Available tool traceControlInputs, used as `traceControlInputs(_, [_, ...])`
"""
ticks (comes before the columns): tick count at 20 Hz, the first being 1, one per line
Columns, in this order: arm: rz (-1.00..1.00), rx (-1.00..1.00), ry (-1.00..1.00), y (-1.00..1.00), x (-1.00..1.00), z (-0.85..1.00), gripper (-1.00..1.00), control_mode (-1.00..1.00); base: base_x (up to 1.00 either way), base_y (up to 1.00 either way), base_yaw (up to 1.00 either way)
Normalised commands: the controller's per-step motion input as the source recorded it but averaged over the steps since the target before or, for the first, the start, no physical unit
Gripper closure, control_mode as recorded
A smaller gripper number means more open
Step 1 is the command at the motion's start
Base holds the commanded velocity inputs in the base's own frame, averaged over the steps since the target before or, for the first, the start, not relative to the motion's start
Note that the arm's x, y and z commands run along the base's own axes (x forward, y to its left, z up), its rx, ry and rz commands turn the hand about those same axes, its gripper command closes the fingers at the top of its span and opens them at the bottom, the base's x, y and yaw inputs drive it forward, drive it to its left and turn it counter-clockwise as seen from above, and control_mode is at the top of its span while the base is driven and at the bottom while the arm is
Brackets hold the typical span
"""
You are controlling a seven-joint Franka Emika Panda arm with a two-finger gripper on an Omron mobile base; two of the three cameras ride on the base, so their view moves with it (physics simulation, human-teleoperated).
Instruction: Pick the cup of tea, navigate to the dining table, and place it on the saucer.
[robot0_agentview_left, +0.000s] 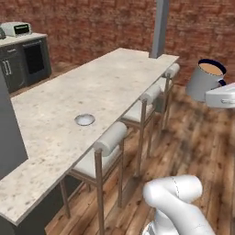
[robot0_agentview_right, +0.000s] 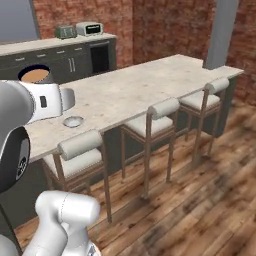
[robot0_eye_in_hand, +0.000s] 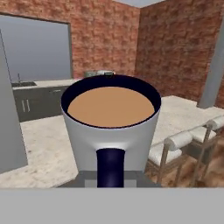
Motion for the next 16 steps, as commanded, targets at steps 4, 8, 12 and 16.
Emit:
traceControlInputs(4, [0.00,0.00,0.00,0.00,0.00,0.00,1.00,1.00,0.71,-0.73,0.66])
traceControlInputs(8, [0.00,0.00,0.00,0.00,0.00,0.00,1.00,1.00,0.30,-0.90,0.62])
traceControlInputs(12, [0.00,0.00,0.00,0.00,0.00,0.00,1.00,1.00,0.19,-0.93,0.55])
traceControlInputs(16, [0.00,0.00,0.00,0.00,0.00,0.00,1.00,1.00,0.12,-0.69,0.51])
